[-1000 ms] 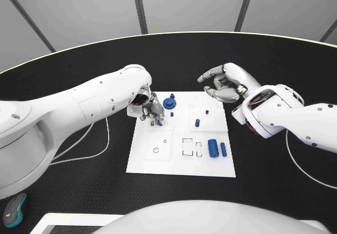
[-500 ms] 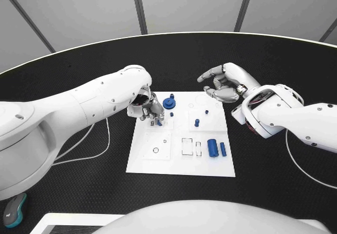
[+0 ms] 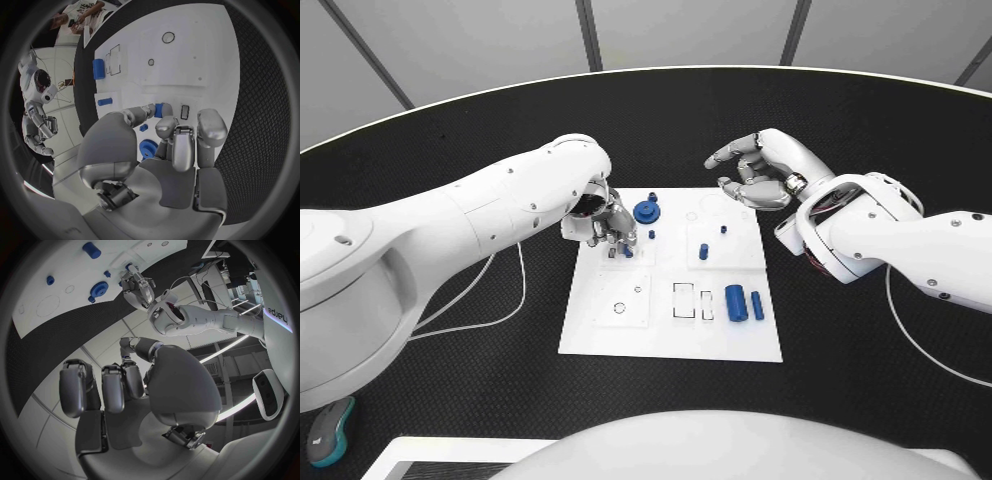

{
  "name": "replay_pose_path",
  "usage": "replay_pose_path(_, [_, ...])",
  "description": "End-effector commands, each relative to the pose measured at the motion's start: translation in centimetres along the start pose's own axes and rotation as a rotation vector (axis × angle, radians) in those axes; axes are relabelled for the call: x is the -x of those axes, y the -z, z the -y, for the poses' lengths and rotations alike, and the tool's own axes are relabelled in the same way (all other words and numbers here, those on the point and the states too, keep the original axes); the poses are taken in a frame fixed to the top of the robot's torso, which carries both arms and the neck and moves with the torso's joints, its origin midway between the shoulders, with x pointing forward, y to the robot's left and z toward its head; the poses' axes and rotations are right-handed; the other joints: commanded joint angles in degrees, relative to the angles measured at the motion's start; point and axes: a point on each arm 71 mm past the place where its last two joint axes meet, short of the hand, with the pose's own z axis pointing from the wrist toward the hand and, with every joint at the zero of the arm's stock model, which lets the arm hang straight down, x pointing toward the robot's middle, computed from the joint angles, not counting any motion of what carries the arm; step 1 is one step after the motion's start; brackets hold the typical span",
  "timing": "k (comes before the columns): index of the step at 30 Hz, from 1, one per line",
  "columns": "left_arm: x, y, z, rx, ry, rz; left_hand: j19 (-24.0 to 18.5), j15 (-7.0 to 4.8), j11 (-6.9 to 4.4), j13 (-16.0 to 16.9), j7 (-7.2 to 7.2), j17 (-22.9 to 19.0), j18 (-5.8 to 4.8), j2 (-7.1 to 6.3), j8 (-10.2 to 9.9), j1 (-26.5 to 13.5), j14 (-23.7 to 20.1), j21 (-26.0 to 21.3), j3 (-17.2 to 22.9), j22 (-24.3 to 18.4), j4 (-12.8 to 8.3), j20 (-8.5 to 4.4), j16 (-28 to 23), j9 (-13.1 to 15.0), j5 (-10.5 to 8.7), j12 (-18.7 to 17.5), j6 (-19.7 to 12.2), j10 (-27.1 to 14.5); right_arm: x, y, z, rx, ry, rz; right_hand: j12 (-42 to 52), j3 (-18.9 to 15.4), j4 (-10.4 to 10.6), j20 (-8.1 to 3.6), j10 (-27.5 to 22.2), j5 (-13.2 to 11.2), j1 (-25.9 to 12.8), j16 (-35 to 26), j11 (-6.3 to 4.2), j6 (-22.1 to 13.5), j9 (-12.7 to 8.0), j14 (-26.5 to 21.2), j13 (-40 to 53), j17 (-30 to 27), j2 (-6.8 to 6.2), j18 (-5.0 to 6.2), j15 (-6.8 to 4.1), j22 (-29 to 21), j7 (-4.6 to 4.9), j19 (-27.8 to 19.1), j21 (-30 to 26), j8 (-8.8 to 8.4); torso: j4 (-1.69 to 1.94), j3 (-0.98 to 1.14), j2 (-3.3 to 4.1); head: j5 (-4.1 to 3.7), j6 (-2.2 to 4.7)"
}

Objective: Assemble the parts on the task board

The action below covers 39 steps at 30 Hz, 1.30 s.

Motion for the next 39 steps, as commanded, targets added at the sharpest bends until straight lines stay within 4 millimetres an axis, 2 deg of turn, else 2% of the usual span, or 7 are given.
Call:
replay_pose_path(1, [0.02,0.00,-0.30,0.042,0.001,0.001,-0.2,0.26,-0.15,0.0,-0.42,9.8,-0.53,0.93,-0.4,1.0,4.8,-0.2,-1.0,0.0,0.0,0.24,-0.2,0.1,0.34,-0.3,-1.0,-0.7,0.01,0.00,0.01,0.000,0.000,0.001,-0.4,0.2,-0.3,0.34,-0.2,0.2,0.3,-0.3,0.04,0.4,-0.1,4.4,4.5,8.5,-0.47,0.60,0.31,8.0,-0.07,2.3,-0.4,-0.25,-0.02,-0.03,-0.03,-0.02,0.00])
replay_pose_path(7, [0.03,-0.01,-0.32,0.043,0.001,0.000,-0.3,0.22,-0.23,0.3,-0.57,9.8,-0.50,-0.80,-0.3,0.1,4.8,-0.2,-3.5,0.0,0.4,0.26,-0.2,0.3,0.34,-0.1,-0.9,-0.7,0.01,0.00,0.02,-0.001,0.000,0.000,-0.4,0.2,-0.3,0.34,-0.3,0.2,0.2,-0.4,0.05,0.4,-0.1,4.4,4.4,8.5,-0.51,0.63,0.31,7.9,-0.06,2.2,-0.5,-0.28,0.00,-0.05,-0.03,-0.06,0.00])
replay_pose_path(13, [0.09,-0.01,-0.39,0.044,0.007,0.006,-0.2,0.19,-0.27,0.4,-0.62,9.8,-0.52,-0.96,-0.4,-0.1,4.8,-0.2,-4.0,0.1,0.6,0.24,-0.2,0.3,0.35,-0.1,-0.8,-0.7,0.00,0.01,0.04,-0.002,0.000,-0.002,-0.4,0.2,-0.3,0.34,-0.3,0.2,0.2,-0.4,0.05,0.4,-0.1,4.4,4.4,8.5,-0.51,0.63,0.31,7.9,-0.06,2.2,-0.5,-0.28,0.02,-0.05,-0.01,-0.07,0.00])
replay_pose_path(22, [0.23,0.00,-0.46,0.042,0.024,0.025,-0.9,0.36,0.02,-3.8,-0.26,8.7,-0.27,-1.56,-1.4,-0.5,4.5,-1.0,-5.7,-1.3,1.5,0.28,-0.6,0.0,0.35,-2.0,-1.9,-3.4,0.00,-0.01,0.07,-0.003,0.001,-0.002,-0.4,0.2,-0.3,0.34,-0.3,0.2,0.2,-0.4,0.05,0.4,-0.1,4.4,4.4,8.5,-0.51,0.63,0.31,7.9,-0.06,2.2,-0.5,-0.28,0.00,-0.06,-0.05,-0.01,0.00])
replay_pose_path(26, [0.25,0.00,-0.47,0.041,0.027,0.028,-1.1,0.51,0.21,-4.3,-0.02,8.5,-0.22,-1.68,-1.9,-0.6,4.4,-1.2,-6.2,-1.5,1.9,0.37,-0.7,-0.1,0.36,-2.3,-2.3,-3.9,0.00,-0.02,0.07,-0.003,0.001,-0.003,-0.4,0.2,-0.3,0.34,-0.3,0.2,0.2,-0.4,0.05,0.4,-0.1,4.4,4.4,8.5,-0.51,0.63,0.31,7.9,-0.06,2.2,-0.5,-0.28,0.02,-0.05,-0.06,0.00,0.00])
replay_pose_path(37, [0.28,0.01,-0.48,0.040,0.032,0.034,-1.4,1.35,1.25,-5.1,1.25,8.3,-0.16,-1.69,-4.9,0.1,4.3,-1.6,-7.1,-2.0,2.5,0.97,-0.7,-1.3,0.36,-2.4,-4.4,-5.0,-0.04,-0.04,0.08,-0.004,0.001,-0.006,-0.6,0.2,-0.4,0.34,-0.4,0.2,0.2,-0.4,0.07,0.3,-0.2,4.4,4.2,8.4,-0.61,0.64,0.32,7.9,-0.03,2.2,-0.6,-0.40,0.01,-0.04,-0.02,0.06,0.08])
replay_pose_path(39, [0.27,0.01,-0.47,0.039,0.033,0.034,-1.6,1.85,1.85,-5.6,1.98,8.2,-0.13,-1.71,-6.5,0.3,4.3,-1.8,-7.5,-2.2,2.8,1.33,-0.8,-2.0,0.36,-2.6,-5.3,-5.6,-0.04,-0.05,0.08,-0.004,0.001,-0.006,-0.6,0.2,-0.4,0.34,-0.4,0.2,0.2,-0.4,0.07,0.3,-0.2,4.4,4.2,8.4,-0.61,0.64,0.32,7.9,-0.03,2.2,-0.6,-0.40,-0.01,-0.04,-0.02,0.07,0.08])
